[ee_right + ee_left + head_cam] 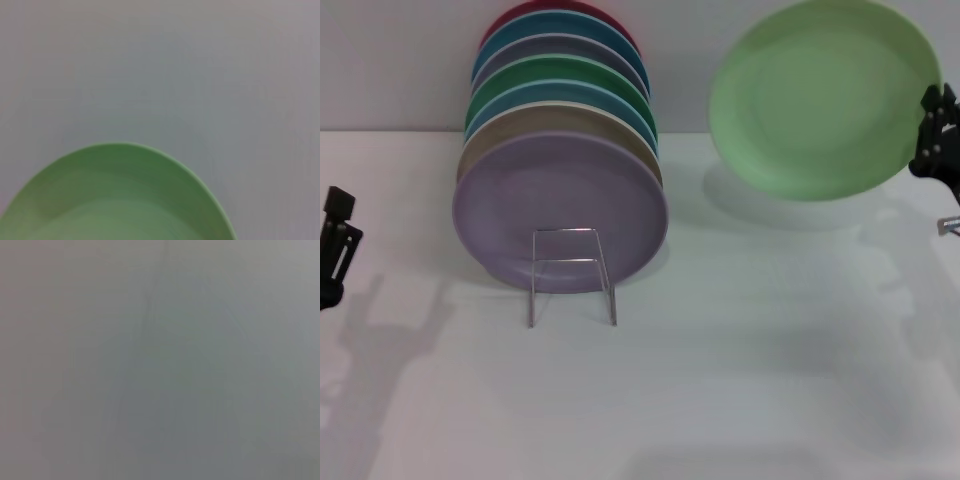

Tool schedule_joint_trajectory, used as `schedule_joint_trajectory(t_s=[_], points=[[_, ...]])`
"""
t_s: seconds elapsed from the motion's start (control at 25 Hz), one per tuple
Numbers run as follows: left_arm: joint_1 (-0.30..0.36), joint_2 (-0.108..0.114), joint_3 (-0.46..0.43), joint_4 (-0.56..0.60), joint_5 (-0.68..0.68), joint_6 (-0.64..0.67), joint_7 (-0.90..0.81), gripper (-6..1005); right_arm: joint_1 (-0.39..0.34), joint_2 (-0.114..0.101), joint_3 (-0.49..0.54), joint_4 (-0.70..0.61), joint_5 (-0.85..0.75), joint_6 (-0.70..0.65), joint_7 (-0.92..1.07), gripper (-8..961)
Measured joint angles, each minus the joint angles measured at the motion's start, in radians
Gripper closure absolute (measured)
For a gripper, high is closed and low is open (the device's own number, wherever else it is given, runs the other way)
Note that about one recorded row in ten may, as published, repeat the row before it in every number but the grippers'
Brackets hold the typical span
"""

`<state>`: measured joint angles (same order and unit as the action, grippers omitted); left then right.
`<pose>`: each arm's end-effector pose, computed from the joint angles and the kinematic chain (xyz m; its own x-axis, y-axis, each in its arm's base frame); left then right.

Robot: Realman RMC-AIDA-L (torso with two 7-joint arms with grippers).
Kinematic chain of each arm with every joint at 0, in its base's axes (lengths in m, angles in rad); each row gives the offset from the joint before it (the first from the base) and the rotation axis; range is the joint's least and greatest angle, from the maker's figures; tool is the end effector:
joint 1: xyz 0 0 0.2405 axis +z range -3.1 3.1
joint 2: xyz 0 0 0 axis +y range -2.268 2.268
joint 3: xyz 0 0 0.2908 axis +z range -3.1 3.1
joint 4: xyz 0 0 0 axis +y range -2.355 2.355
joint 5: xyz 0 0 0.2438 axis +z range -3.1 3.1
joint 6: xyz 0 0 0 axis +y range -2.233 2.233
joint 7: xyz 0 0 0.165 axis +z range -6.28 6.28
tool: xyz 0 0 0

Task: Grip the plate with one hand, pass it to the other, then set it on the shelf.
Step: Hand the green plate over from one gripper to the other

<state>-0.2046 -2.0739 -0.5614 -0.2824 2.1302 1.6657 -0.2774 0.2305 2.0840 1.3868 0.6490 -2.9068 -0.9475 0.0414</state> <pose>-0.3528 0.2737 -0.0380 0.4441 -0.3248 0.8350 0.8107 -0.2513 -0.5288 0.3265 0.3949 -0.0193 0.7443 0.1882 -0.6408 -0.6248 -0.1428 -0.7676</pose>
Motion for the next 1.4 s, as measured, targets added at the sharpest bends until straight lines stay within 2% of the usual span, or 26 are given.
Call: schedule_joint_trajectory(t_s=[0.28, 0.36, 0.48, 0.56, 0.8, 0.84, 0.88, 0.92, 0.96, 1.0, 1.08, 1.16, 1.2, 1.24, 1.28, 1.36, 1.4], points=[[0.009, 0.000, 0.078, 0.001, 0.001, 0.044, 0.003, 140, -0.005, 0.001, -0.053, -0.122, 0.000, -0.154, 0.020, 934], [0.012, 0.000, 0.116, -0.002, 0.001, 0.065, 0.007, 140, -0.017, 0.000, -0.095, -0.172, 0.000, -0.247, 0.020, 934], [0.013, 0.000, 0.142, -0.002, 0.001, 0.072, 0.010, 140, -0.028, -0.001, -0.121, -0.198, 0.000, -0.294, 0.020, 934], [0.014, 0.000, 0.193, -0.002, 0.001, 0.076, 0.012, 139, -0.045, -0.001, -0.163, -0.229, 0.000, -0.350, 0.021, 934], [0.016, -0.003, 0.245, -0.002, 0.000, 0.071, 0.024, 139, -0.085, 0.006, -0.243, -0.244, 0.004, -0.405, 0.021, 935], [0.018, -0.004, 0.255, -0.006, 0.000, 0.068, 0.038, 139, -0.105, 0.008, -0.302, -0.230, 0.039, -0.415, 0.018, 935], [0.018, -0.004, 0.255, -0.006, 0.000, 0.068, 0.038, 139, -0.105, 0.008, -0.302, -0.230, 0.039, -0.415, 0.018, 935], [0.022, -0.004, 0.266, -0.021, -0.002, 0.059, 0.076, 139, -0.116, 0.008, -0.345, -0.219, 0.082, -0.420, 0.010, 935], [0.022, -0.004, 0.266, -0.021, -0.002, 0.059, 0.076, 140, -0.132, 0.008, -0.476, -0.185, 0.206, -0.424, -0.023, 935], [0.022, -0.004, 0.266, -0.021, -0.002, 0.059, 0.076, 140, -0.132, 0.008, -0.476, -0.185, 0.206, -0.424, -0.023, 935], [0.022, -0.004, 0.266, -0.021, -0.002, 0.059, 0.076, 140, -0.144, 0.008, -0.593, -0.149, 0.326, -0.426, -0.077, 935], [0.040, -0.005, 0.279, -0.081, -0.004, 0.006, 0.214, 140, -0.150, 0.008, -0.748, -0.102, 0.482, -0.427, -0.197, 935], [0.040, -0.005, 0.279, -0.081, -0.004, 0.001, 0.213, 140, -0.150, 0.008, -0.748, -0.102, 0.482, -0.427, -0.197, 934], [0.040, -0.005, 0.279, -0.081, -0.004, 0.001, 0.213, 140, -0.149, 0.008, -0.837, -0.073, 0.580, -0.428, -0.274, 934], [0.041, -0.005, 0.279, -0.081, -0.004, -0.005, 0.212, 140, -0.149, 0.008, -0.837, -0.073, 0.580, -0.428, -0.274, 934], [0.041, -0.005, 0.284, -0.079, -0.003, -0.028, 0.213, 139, -0.144, 0.008, -0.942, -0.038, 0.698, -0.431, -0.354, 934], [0.042, -0.005, 0.286, -0.076, -0.003, -0.039, 0.216, 139, -0.144, 0.008, -0.942, -0.038, 0.698, -0.431, -0.354, 934]])
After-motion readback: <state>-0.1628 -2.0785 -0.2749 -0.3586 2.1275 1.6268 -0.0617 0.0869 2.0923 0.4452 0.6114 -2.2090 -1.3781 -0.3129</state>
